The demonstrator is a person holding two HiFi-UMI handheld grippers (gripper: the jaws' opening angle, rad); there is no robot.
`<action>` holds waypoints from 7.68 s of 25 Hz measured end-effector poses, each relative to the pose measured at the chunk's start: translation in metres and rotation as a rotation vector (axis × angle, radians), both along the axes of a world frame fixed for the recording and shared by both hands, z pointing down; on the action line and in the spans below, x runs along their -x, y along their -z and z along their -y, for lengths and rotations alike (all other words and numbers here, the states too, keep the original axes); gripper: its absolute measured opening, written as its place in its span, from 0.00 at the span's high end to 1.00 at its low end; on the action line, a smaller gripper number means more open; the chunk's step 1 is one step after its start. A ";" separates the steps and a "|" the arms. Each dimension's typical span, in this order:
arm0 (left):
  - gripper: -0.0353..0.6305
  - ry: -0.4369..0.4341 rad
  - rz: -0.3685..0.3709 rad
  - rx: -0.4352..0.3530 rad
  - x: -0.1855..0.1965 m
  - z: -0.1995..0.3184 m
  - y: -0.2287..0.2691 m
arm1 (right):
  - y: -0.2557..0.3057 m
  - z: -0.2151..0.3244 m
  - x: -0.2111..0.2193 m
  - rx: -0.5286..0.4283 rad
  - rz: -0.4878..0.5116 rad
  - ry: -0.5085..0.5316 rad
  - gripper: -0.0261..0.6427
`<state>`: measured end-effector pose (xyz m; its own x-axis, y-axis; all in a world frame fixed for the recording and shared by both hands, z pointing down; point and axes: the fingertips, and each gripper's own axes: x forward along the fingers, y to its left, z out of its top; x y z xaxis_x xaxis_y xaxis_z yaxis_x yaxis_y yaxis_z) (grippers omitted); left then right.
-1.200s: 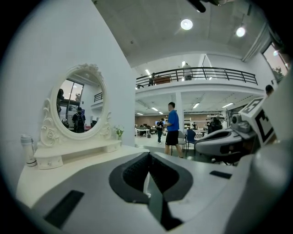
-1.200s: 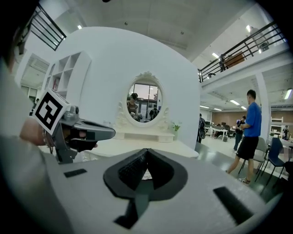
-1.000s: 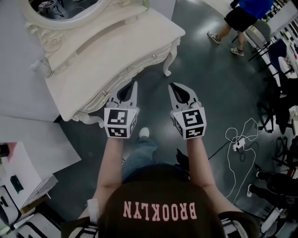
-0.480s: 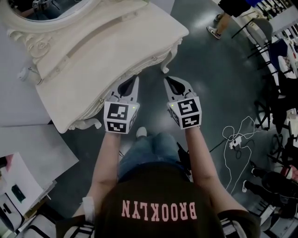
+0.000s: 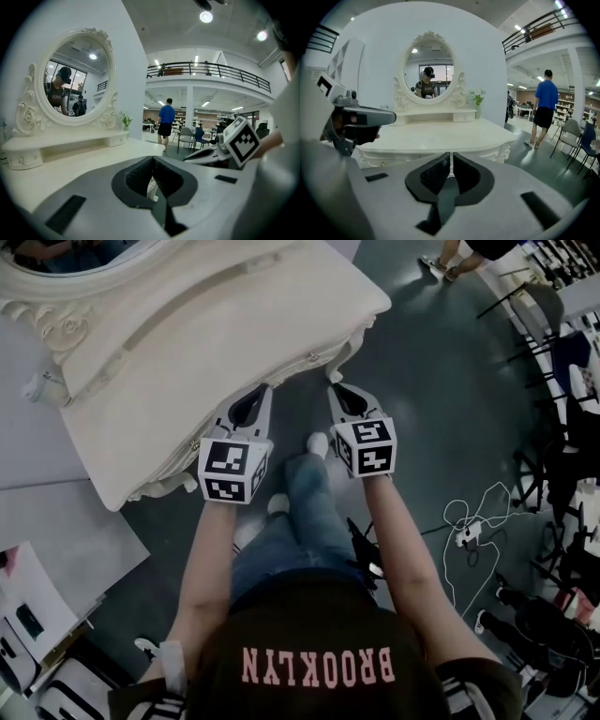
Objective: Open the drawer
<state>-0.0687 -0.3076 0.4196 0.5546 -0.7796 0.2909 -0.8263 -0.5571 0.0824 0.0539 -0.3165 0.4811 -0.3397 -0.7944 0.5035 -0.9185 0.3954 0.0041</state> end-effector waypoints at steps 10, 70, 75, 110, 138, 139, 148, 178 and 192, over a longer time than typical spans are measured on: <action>0.94 0.066 0.027 0.055 0.000 0.055 -0.022 | -0.069 0.065 0.002 0.145 -0.020 0.060 0.79; 0.94 -0.012 0.079 0.182 -0.037 0.021 -0.079 | -0.197 0.069 -0.047 0.391 -0.115 0.058 0.80; 0.94 -0.035 0.072 0.181 -0.045 0.009 -0.080 | -0.201 0.051 -0.061 0.384 -0.114 0.059 0.80; 0.94 -0.194 0.066 0.151 -0.077 -0.058 -0.075 | -0.188 -0.068 -0.140 0.412 -0.192 -0.219 0.96; 0.94 -0.139 -0.071 0.081 -0.049 -0.083 -0.016 | 0.050 -0.113 -0.062 -0.096 0.005 -0.118 0.96; 0.94 -0.131 -0.075 0.072 -0.050 -0.089 -0.011 | 0.056 -0.121 -0.060 -0.106 0.012 -0.116 0.96; 0.94 -0.074 -0.065 -0.041 -0.051 -0.157 0.037 | 0.122 -0.202 -0.061 -0.244 0.043 -0.146 0.96; 0.94 0.104 -0.085 -0.273 -0.031 -0.281 0.170 | 0.233 -0.319 -0.073 -0.467 0.056 -0.040 0.96; 0.94 0.055 -0.089 -0.306 -0.022 -0.168 0.199 | 0.254 -0.215 -0.077 -0.488 0.031 -0.110 0.96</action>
<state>-0.0467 -0.1396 0.2205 0.5220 -0.8529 -0.0098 -0.8529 -0.5220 -0.0089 0.1310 -0.1014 0.2266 -0.2498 -0.9667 0.0550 -0.9573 0.2551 0.1362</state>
